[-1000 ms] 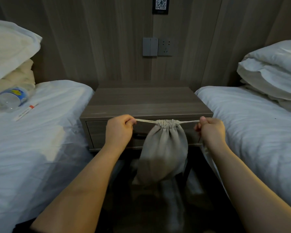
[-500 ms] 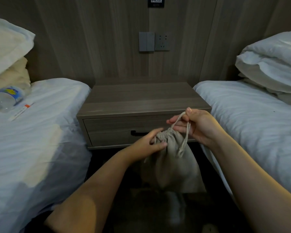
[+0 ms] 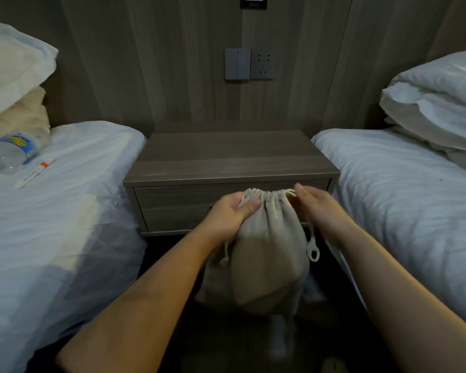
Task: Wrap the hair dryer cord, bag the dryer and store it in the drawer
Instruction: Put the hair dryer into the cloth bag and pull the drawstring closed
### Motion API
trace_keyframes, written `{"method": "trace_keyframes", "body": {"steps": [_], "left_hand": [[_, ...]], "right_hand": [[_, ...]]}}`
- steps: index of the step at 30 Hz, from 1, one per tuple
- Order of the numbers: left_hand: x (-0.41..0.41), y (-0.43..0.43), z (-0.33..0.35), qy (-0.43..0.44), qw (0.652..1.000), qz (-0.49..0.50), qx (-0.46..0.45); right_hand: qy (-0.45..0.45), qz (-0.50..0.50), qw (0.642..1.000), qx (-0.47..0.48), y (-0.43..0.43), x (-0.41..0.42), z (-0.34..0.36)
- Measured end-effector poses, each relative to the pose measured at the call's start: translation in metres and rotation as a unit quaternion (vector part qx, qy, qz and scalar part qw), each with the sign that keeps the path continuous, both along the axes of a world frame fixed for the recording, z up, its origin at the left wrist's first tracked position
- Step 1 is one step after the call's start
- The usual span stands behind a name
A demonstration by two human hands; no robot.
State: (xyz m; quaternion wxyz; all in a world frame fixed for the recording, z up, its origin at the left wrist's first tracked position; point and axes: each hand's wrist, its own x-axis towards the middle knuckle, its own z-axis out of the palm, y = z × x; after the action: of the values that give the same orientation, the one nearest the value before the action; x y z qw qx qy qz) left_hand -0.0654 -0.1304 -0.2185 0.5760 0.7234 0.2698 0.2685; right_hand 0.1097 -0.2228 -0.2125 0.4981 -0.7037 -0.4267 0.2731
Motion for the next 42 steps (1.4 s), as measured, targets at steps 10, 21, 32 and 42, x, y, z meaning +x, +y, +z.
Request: {"method": "trace_keyframes", "body": {"steps": [10,21,32,42], "left_hand": [[-0.004,0.005,0.016,-0.144,0.949,0.144,-0.241],[-0.015,0.027,-0.005,0.173,0.97,0.172,-0.018],[-0.016,0.007,0.001,0.094,0.982,-0.163,-0.032],[-0.021,0.01,0.003,0.072,0.962,-0.263,0.034]], "right_hand": [[0.115,0.32,0.93,-0.139,-0.011,-0.014,-0.018],[-0.067,-0.025,0.996,0.048,-0.009,-0.037,-0.004],[0.09,-0.122,0.983,0.101,-0.01,-0.01,-0.004],[0.359,-0.146,0.915,0.114,-0.006,0.014,0.0]]}}
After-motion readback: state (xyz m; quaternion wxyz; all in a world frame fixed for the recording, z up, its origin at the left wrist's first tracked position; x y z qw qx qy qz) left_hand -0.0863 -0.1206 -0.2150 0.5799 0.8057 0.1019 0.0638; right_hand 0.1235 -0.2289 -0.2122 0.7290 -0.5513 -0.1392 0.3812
